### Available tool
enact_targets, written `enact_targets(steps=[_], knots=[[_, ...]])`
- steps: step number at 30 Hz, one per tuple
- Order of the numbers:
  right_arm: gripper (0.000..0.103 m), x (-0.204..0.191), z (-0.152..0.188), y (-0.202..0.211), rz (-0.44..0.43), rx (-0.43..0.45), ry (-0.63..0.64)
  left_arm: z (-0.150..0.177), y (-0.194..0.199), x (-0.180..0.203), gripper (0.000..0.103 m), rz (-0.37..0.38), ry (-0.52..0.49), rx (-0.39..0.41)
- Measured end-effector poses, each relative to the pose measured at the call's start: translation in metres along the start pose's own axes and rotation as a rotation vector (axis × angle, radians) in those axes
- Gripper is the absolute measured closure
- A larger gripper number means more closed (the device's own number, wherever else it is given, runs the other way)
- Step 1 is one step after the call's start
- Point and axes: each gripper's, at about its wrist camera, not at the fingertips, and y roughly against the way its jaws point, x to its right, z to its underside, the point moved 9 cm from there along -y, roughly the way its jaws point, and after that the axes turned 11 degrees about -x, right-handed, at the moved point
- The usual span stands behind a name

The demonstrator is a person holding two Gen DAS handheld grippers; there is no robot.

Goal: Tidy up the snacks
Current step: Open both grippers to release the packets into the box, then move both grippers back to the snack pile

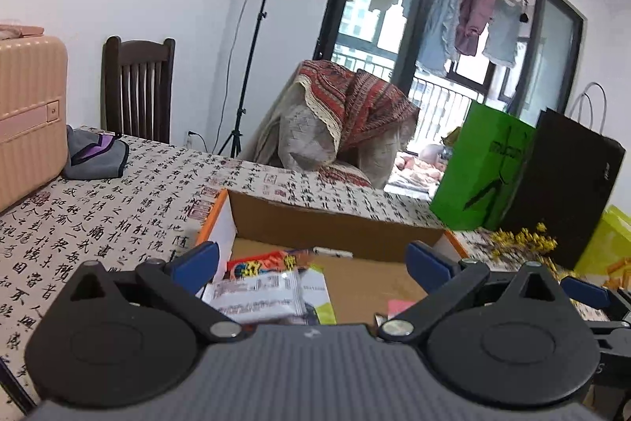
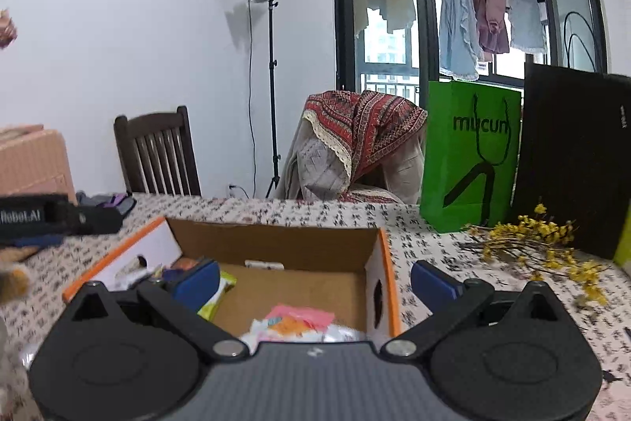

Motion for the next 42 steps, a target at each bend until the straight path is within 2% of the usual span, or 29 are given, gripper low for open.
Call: enact_targets(steps=[8, 12, 20, 24, 34, 42], knots=[[0.0, 0.015, 0.038, 0.03, 0.016, -0.054, -0.003, 0.034, 0.022, -0.005, 0.0, 0.035, -0.045, -0.078], [0.0, 0.022, 0.062, 0.041, 0.03, -0.082, 0.001, 0.056, 0.03, -0.01, 0.0, 0.027, -0.065, -0.112], [0.0, 0.034, 0.108, 0.054, 0.022, -0.144, -0.042, 0.104, 0.032, -0.021, 0.0, 0.031, -0.066, -0.204], [0.0, 0.035, 0.123, 0.054, 0.013, -0.173, -0.065, 0.125, 0.03, -0.012, 0.0, 0.046, -0.1, -0.262], [0.0, 0.03, 0.147, 0.054, 0.003, -0.223, -0.048, 0.161, 0.023, 0.026, 0.0, 0.087, -0.207, -0.344], [0.0, 0.035, 0.151, 0.057, 0.008, -0.231, -0.062, 0.175, -0.001, 0.04, 0.0, 0.055, -0.262, -0.394]])
